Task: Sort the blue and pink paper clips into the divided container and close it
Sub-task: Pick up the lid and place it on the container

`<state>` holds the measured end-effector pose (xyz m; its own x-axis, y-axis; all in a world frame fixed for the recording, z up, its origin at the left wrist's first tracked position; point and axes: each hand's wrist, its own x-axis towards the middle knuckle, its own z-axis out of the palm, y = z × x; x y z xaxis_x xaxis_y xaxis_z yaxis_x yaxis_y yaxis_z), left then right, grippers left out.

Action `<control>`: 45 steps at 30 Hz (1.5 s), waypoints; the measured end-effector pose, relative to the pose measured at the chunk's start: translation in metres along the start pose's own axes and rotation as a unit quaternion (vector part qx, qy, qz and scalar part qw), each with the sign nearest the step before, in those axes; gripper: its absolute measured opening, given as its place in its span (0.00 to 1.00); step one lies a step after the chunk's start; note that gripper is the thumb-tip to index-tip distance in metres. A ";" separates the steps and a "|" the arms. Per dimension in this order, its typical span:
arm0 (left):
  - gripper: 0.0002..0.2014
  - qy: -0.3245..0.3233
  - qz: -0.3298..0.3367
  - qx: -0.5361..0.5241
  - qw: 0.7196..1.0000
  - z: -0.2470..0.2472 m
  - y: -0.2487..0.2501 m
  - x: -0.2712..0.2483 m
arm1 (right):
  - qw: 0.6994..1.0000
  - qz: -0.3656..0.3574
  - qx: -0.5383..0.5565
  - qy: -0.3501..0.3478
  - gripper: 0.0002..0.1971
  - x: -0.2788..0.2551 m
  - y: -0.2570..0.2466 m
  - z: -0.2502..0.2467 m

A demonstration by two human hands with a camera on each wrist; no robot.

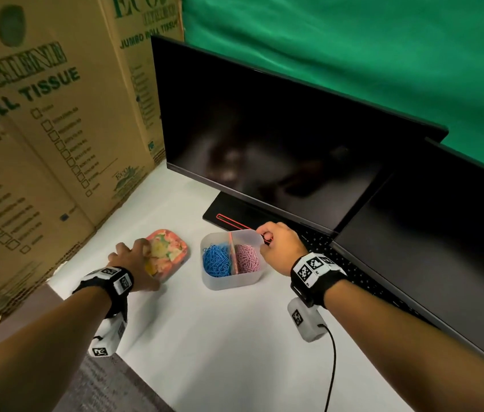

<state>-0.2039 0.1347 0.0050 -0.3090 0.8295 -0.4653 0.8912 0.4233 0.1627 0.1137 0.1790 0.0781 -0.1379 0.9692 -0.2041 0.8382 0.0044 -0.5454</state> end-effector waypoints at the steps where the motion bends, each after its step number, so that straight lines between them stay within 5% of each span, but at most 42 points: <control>1: 0.54 0.002 0.005 -0.022 1.000 -0.003 0.000 -0.002 | 1.000 -0.003 0.006 -0.004 0.17 0.000 0.000 -0.001; 7: 0.53 0.072 0.150 -0.157 0.973 -0.036 0.028 -0.015 | 0.999 -0.048 0.005 -0.024 0.26 0.005 -0.006 -0.009; 11: 0.55 0.063 0.278 -0.092 0.954 -0.055 0.074 -0.028 | 0.992 -0.108 -0.012 -0.058 0.39 0.012 -0.014 -0.017; 14: 0.52 0.039 0.319 -0.030 0.946 -0.053 0.104 -0.036 | 0.977 -0.119 -0.125 -0.129 0.49 0.017 -0.011 -0.017; 24: 0.47 -0.012 0.318 0.053 0.946 -0.023 0.133 -0.041 | 0.950 -0.110 -0.236 -0.172 0.55 0.016 0.013 -0.002; 38: 0.57 -0.048 0.290 0.095 0.951 -0.026 0.132 -0.038 | 0.916 -0.150 -0.311 -0.203 0.66 0.033 -0.010 0.005; 45: 0.58 -0.037 0.310 0.099 0.945 -0.023 0.131 -0.035 | 0.936 -0.130 -0.267 -0.191 0.64 0.030 -0.001 0.015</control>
<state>-0.0846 0.1698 0.0628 0.3111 0.8649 -0.3939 0.9399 -0.2188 0.2621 0.1008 0.2049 0.0608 -0.4671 0.7597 -0.4524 0.8800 0.4494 -0.1539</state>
